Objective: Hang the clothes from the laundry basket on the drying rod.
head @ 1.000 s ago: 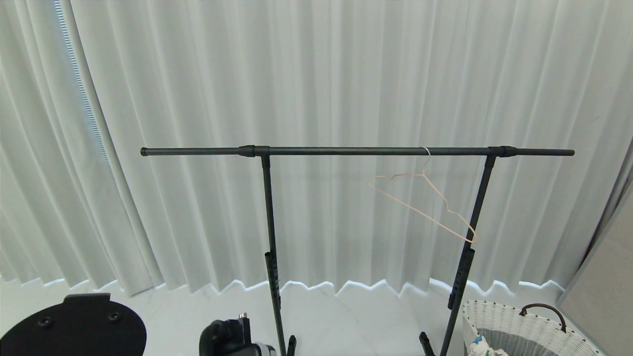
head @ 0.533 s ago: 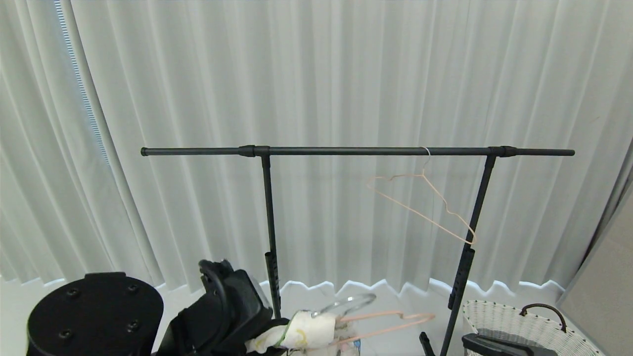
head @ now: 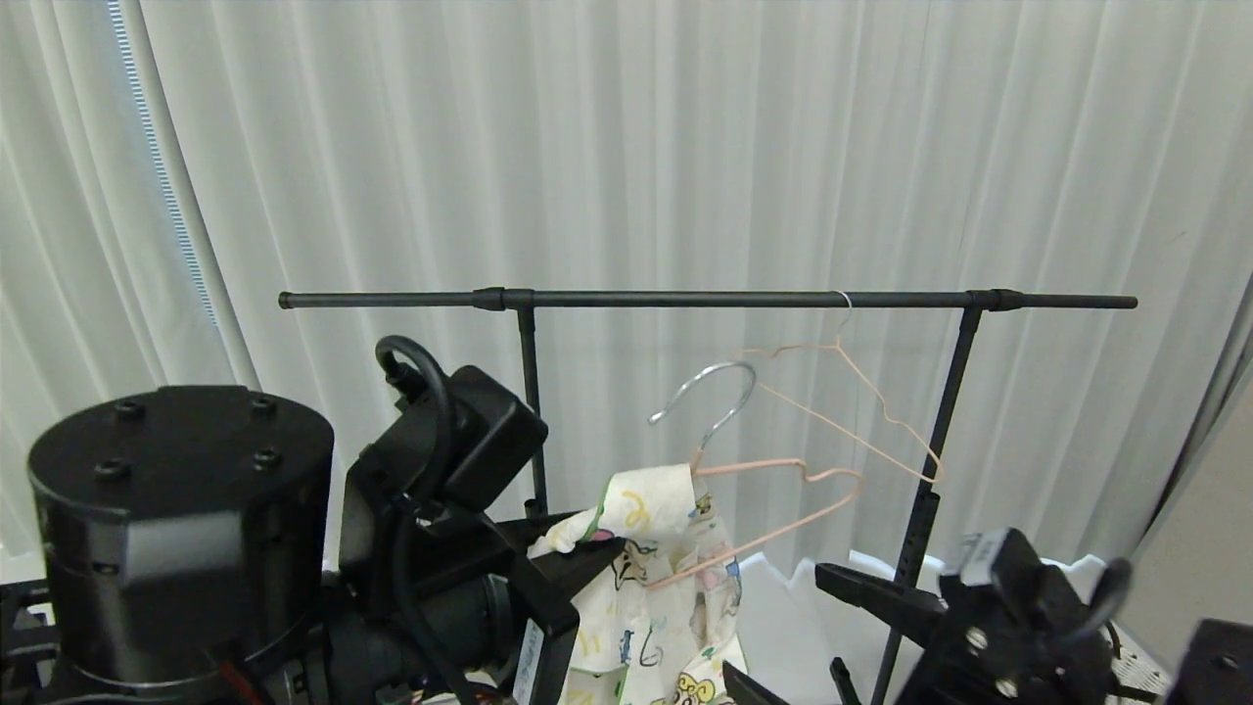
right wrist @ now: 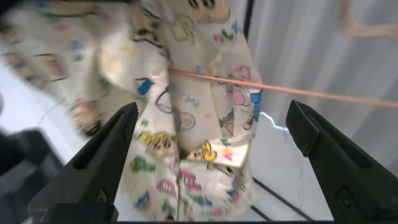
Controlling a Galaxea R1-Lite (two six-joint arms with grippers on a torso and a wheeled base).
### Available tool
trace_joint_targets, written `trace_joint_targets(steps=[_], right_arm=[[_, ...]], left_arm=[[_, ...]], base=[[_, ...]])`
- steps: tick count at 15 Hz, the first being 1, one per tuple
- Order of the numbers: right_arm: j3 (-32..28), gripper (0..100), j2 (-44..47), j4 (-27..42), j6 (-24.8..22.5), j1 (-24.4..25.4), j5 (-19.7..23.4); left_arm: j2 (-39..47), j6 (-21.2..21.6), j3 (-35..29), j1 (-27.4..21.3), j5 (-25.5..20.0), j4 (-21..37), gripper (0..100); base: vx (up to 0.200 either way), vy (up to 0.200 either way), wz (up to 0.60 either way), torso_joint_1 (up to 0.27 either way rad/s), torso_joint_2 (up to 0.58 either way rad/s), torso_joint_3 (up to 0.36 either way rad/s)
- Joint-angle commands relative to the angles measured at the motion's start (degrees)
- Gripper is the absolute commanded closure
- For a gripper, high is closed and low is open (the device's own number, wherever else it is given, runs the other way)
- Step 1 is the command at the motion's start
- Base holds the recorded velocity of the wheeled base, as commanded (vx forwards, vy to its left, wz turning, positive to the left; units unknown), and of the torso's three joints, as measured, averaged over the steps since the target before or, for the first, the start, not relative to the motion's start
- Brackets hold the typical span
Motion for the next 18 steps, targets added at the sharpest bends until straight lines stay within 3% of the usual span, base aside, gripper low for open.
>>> trace_joint_targets(steps=[1,6,8,18], right_arm=[[-5.2,0,10.8,0.0,1.7,-5.1,-0.3],[-9.3,0,15.1,0.0,1.7,-11.8,-2.2],[-11.7,0,17.4,0.0,1.6,-11.8,-2.3],[-11.5,0,19.8,0.0,1.1,-11.7,-6.3]], left_arm=[[0.2,-0.1,-1.3,0.9,0.0,0.0,100],[-2.1,-0.6,-1.9,1.7,-0.2,0.0,100],[-2.3,-0.7,-2.1,1.7,-0.3,-0.1,100],[-2.3,-1.1,-4.2,1.1,-0.5,0.0,100]], base=[[0.0,0.0,0.0,0.0,0.0,0.0],[0.0,0.0,0.0,0.0,0.0,0.0],[0.0,0.0,0.0,0.0,0.0,0.0],[0.0,0.0,0.0,0.0,0.0,0.0]])
